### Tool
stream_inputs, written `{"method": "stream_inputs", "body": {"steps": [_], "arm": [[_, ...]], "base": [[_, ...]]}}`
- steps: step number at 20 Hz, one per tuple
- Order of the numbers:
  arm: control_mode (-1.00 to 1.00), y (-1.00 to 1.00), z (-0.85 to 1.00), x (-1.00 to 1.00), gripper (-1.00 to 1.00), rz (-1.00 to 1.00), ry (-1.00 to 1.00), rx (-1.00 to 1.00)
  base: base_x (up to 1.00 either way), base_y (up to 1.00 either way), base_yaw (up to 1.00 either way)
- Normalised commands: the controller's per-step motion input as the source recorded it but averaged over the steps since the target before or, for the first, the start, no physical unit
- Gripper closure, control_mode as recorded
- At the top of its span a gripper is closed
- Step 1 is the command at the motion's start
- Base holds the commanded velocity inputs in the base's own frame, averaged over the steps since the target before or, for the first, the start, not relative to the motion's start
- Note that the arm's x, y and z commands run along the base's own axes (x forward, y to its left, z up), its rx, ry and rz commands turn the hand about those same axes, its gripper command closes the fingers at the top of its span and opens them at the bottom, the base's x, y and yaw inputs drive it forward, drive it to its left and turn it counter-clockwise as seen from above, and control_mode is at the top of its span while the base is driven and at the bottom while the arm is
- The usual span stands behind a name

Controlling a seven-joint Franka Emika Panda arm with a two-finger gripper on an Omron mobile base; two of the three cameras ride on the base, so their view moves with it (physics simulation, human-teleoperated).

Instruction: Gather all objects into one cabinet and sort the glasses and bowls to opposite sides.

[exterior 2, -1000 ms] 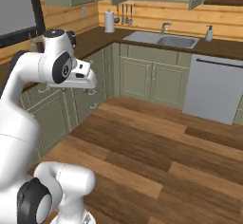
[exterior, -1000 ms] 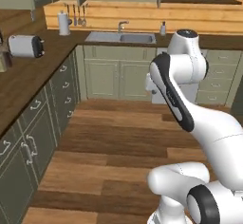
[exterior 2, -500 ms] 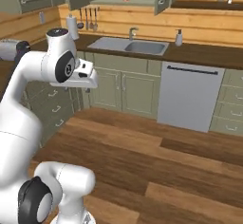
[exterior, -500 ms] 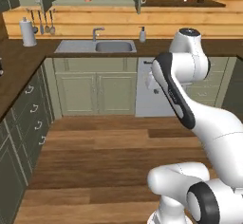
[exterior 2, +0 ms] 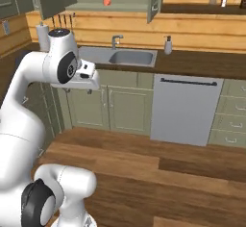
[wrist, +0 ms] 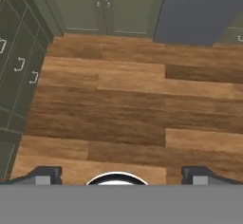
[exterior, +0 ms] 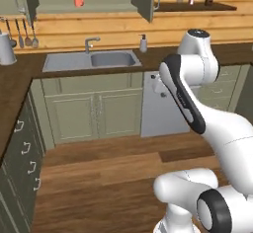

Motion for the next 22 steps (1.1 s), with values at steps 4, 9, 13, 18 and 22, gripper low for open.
{"method": "stream_inputs", "body": {"steps": [4,9,13,18,22], "arm": [[1.00,0.00,0.00,0.00,-1.00,0.00,0.00,0.00],[1.00,0.00,0.00,0.00,-1.00,0.00,0.00,0.00],[1.00,0.00,0.00,0.00,-1.00,0.00,0.00,0.00],[1.00,0.00,0.00,0.00,-1.00,0.00,0.00,0.00],[1.00,0.00,0.00,0.00,-1.00,0.00,0.00,0.00]], "base": [[0.78,1.00,-0.28],[0.70,1.00,-0.25],[0.96,0.34,-0.11],[1.00,-0.13,0.00],[1.00,-0.03,0.00]]}}
